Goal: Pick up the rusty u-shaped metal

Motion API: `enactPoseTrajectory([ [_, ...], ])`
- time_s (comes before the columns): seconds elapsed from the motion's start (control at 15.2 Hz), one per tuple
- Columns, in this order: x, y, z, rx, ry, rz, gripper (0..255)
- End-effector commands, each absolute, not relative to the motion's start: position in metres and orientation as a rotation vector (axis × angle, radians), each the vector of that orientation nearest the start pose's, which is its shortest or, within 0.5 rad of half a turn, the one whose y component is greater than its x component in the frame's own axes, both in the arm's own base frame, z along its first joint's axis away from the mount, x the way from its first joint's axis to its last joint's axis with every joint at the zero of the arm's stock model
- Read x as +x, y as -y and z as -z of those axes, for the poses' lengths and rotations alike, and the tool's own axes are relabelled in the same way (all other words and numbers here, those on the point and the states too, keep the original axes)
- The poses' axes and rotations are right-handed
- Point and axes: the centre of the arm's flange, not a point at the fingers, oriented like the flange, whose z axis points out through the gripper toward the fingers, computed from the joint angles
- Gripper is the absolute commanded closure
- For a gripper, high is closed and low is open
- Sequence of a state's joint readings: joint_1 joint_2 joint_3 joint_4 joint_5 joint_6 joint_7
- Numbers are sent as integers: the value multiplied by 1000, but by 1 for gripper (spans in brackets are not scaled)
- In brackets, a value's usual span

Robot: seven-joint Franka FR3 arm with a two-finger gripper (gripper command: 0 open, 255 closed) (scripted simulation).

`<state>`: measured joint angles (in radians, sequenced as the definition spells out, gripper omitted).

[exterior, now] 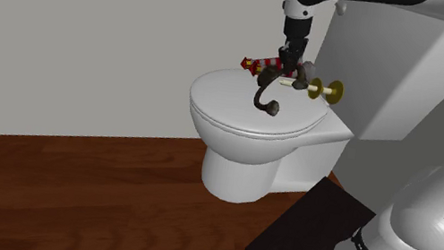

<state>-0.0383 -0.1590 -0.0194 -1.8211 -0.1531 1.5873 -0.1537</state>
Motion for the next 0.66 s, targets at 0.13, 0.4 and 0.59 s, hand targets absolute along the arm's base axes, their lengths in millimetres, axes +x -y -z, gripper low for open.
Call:
enactPoseTrajectory([
  [0.13,499,46,-613,-3275,172,-148,255],
  [0.4,499,46,-635,-3275,172,-148,255],
  [0.59,499,46,-641,-3275,172,-148,255],
])
